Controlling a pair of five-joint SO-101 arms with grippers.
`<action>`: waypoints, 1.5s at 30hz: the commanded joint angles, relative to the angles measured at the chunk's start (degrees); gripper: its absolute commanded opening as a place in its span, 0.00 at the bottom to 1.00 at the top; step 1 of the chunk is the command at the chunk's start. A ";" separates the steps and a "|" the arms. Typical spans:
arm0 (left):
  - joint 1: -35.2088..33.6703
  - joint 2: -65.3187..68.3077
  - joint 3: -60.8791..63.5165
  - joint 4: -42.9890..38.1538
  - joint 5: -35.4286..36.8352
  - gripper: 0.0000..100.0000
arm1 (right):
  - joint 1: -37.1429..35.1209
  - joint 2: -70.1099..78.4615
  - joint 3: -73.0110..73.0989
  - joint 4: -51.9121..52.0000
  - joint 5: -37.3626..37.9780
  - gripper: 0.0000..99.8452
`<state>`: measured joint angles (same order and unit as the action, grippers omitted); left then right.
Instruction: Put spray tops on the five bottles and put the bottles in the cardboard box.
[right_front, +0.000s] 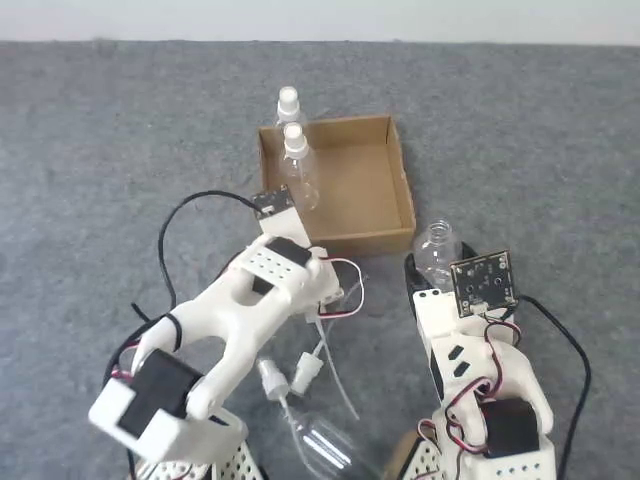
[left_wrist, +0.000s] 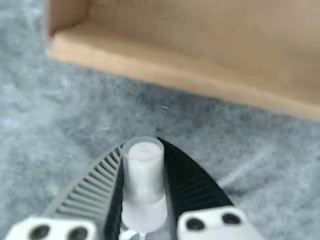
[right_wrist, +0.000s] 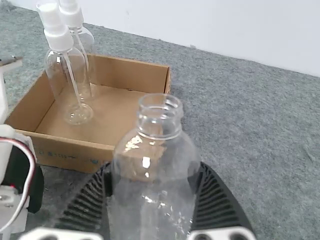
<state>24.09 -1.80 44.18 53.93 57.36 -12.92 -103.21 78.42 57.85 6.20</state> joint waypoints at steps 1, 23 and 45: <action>-0.62 -0.09 -5.23 4.92 0.79 0.01 | 0.66 -0.84 -0.62 -1.71 -0.09 0.01; -5.54 -25.49 7.43 2.11 -0.44 0.01 | 0.66 -0.84 -0.62 -1.71 -0.09 0.01; -12.57 -49.41 15.69 1.67 -3.25 0.01 | 0.13 -0.92 1.67 -3.82 -0.09 0.01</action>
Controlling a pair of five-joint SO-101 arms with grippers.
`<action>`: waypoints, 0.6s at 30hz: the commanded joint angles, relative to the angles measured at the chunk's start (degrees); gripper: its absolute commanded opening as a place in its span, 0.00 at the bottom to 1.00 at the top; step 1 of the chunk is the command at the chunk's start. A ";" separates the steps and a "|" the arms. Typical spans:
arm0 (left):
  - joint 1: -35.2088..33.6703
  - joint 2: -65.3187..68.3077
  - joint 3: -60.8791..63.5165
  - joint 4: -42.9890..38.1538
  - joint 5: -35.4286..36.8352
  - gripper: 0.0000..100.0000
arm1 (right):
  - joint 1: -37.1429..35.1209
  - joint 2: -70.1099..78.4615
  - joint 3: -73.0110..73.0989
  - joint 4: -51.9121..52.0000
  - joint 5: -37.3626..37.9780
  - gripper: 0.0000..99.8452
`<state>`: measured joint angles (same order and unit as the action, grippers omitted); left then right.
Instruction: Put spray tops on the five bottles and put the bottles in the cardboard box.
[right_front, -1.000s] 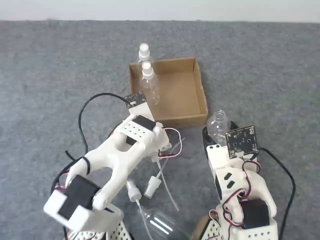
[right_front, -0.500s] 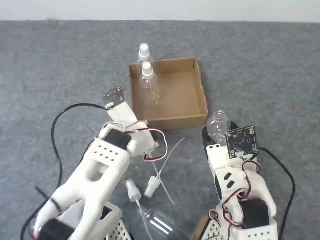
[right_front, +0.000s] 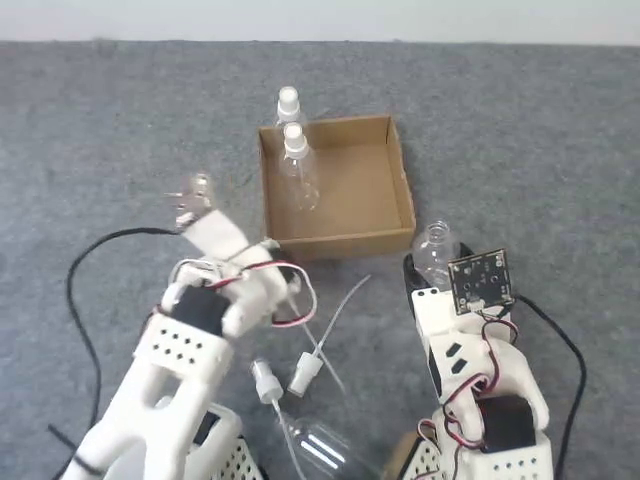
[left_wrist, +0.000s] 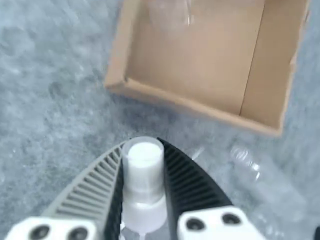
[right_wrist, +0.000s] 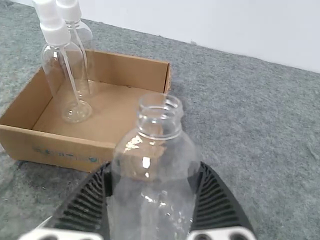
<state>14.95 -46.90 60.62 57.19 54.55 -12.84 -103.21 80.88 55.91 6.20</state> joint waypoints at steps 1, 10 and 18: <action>-4.13 -4.84 -0.66 -1.58 -0.44 0.01 | -0.04 -0.92 -0.79 -1.89 -0.09 0.01; -5.01 -10.73 1.80 -1.49 -0.18 0.01 | -4.88 -0.92 -0.26 -1.80 -0.09 0.01; -9.23 -21.36 5.49 -3.08 -0.18 0.01 | -4.88 -0.92 -0.26 -1.71 -0.09 0.01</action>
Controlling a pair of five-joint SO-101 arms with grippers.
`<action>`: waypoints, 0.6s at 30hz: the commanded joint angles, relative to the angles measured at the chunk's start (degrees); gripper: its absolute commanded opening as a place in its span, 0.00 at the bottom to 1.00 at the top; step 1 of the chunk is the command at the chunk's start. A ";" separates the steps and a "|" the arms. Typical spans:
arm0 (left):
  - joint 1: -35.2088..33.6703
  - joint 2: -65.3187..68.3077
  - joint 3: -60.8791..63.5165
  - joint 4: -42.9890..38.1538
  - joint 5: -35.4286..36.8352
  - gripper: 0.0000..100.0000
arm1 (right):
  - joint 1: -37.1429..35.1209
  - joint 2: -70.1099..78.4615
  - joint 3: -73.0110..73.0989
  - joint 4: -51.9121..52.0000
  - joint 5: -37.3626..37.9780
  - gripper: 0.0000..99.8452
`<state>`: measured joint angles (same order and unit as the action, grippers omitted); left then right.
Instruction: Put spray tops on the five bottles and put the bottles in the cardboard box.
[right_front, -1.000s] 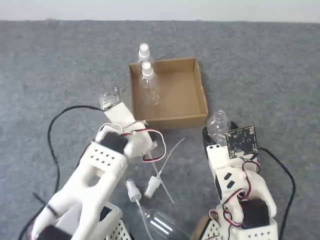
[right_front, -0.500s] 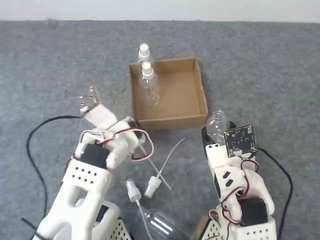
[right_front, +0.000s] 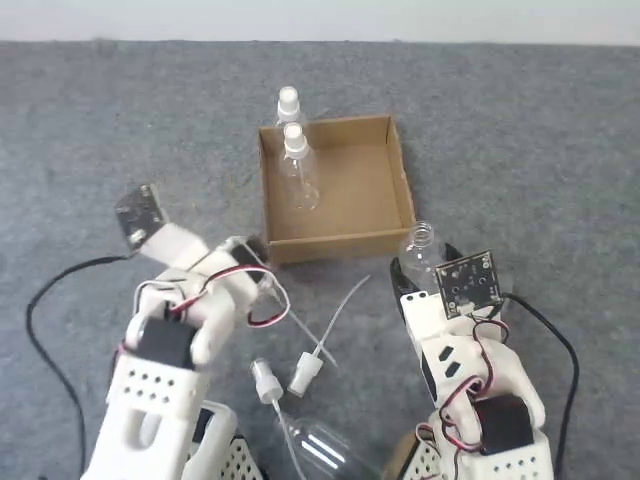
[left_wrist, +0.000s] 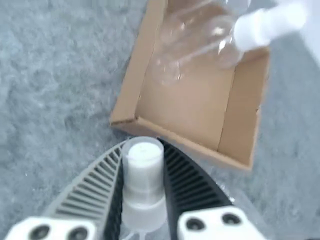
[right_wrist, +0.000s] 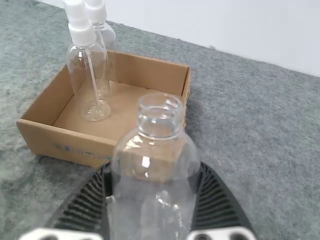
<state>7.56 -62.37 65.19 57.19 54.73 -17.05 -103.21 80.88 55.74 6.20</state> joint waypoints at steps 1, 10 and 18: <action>-1.93 -7.12 2.07 -4.31 -0.35 0.01 | -0.66 -0.92 -0.26 -1.54 -0.09 0.01; -1.93 -19.96 7.69 -6.86 -0.35 0.01 | -0.75 -0.92 -0.26 -1.54 -0.09 0.01; -2.37 -34.37 12.79 -6.77 -0.44 0.01 | -6.20 -0.92 0.97 -1.80 0.00 0.01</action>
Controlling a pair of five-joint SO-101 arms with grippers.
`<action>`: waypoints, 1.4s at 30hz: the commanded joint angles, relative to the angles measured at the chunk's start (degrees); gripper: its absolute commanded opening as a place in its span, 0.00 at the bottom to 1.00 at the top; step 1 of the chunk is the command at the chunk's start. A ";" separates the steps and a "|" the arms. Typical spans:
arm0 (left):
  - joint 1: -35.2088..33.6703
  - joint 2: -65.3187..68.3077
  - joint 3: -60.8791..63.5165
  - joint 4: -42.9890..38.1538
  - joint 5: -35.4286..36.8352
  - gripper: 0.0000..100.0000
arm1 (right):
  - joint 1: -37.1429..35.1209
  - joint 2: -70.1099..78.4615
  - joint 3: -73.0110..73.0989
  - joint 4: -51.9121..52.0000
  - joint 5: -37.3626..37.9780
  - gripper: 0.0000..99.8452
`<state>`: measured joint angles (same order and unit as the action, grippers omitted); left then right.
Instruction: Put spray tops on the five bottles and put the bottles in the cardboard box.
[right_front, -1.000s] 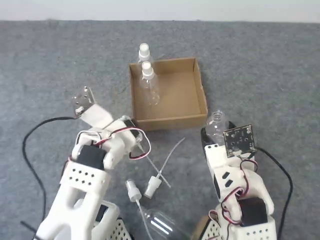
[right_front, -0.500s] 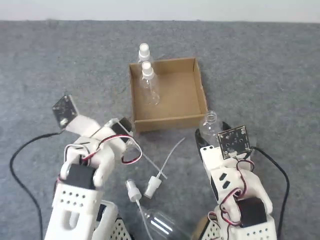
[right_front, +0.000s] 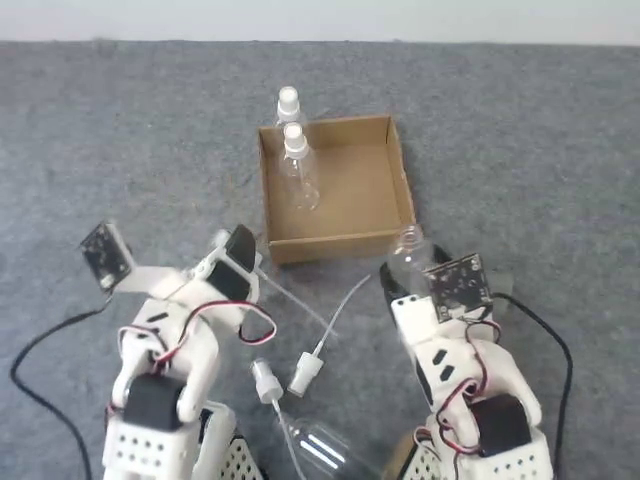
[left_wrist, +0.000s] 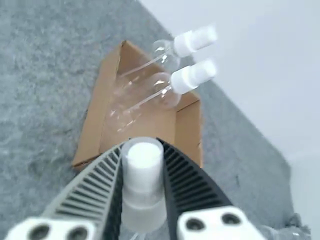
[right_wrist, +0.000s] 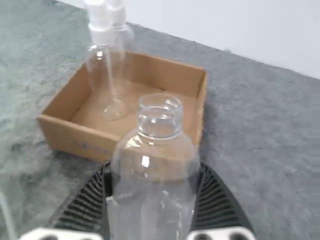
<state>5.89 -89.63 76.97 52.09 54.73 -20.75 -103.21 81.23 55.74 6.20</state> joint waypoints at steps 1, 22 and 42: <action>-1.58 -8.88 1.54 -1.67 -0.44 0.01 | -2.77 -0.92 0.62 -1.71 0.00 0.01; -6.24 -14.86 2.68 -11.78 -0.26 0.01 | -2.95 -0.92 0.62 -1.54 0.00 0.01; -4.92 -14.77 -6.37 -35.08 -0.26 0.01 | -2.77 -0.92 1.14 -2.07 0.00 0.01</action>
<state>-0.35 -103.34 74.33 24.04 54.81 -23.21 -103.21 83.34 55.38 6.20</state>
